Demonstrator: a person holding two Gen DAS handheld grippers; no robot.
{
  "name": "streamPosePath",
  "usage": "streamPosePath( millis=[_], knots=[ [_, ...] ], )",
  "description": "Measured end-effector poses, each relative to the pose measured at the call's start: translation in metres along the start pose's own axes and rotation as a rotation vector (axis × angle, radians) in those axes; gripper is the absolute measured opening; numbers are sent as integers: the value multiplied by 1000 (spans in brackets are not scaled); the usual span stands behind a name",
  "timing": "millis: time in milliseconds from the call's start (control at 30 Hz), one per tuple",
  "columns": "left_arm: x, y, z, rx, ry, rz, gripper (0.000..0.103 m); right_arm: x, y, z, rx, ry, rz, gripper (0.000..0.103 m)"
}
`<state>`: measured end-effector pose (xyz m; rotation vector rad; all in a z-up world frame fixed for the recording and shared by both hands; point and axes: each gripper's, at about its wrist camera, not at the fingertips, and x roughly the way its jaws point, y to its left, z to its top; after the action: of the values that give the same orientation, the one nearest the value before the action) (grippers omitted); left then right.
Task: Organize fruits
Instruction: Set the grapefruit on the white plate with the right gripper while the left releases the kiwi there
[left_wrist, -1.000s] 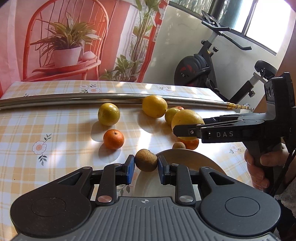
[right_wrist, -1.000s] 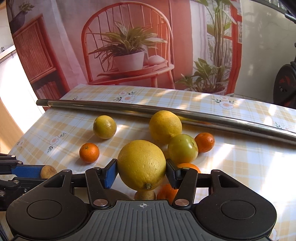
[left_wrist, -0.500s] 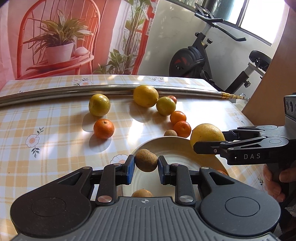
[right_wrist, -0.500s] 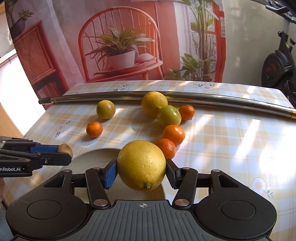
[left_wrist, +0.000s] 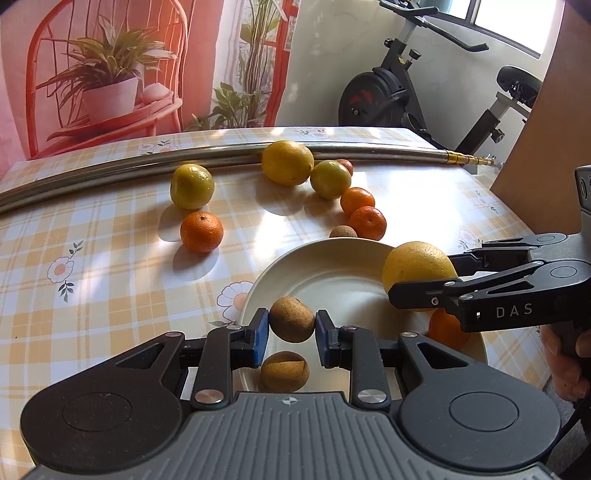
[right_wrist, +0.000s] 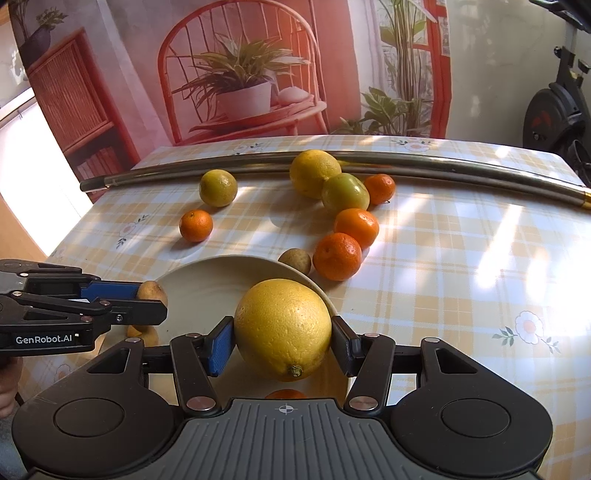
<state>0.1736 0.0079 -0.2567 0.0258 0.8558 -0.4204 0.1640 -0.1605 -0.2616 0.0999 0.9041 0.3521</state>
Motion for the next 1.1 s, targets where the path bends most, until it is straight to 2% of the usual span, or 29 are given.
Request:
streamPosePath(
  millis=[233,600,1100],
  knots=[
    [3,-3,-2,31,10,26,28,7,2,-4,-5,23,-2,51],
    [7,-1,-5,18,23,37,29,8,3,-3,-7,39,-1,52],
    [6,-1,-6,0,26,37,29,-12,-1,10,-35,-32,-55,51]
  ],
)
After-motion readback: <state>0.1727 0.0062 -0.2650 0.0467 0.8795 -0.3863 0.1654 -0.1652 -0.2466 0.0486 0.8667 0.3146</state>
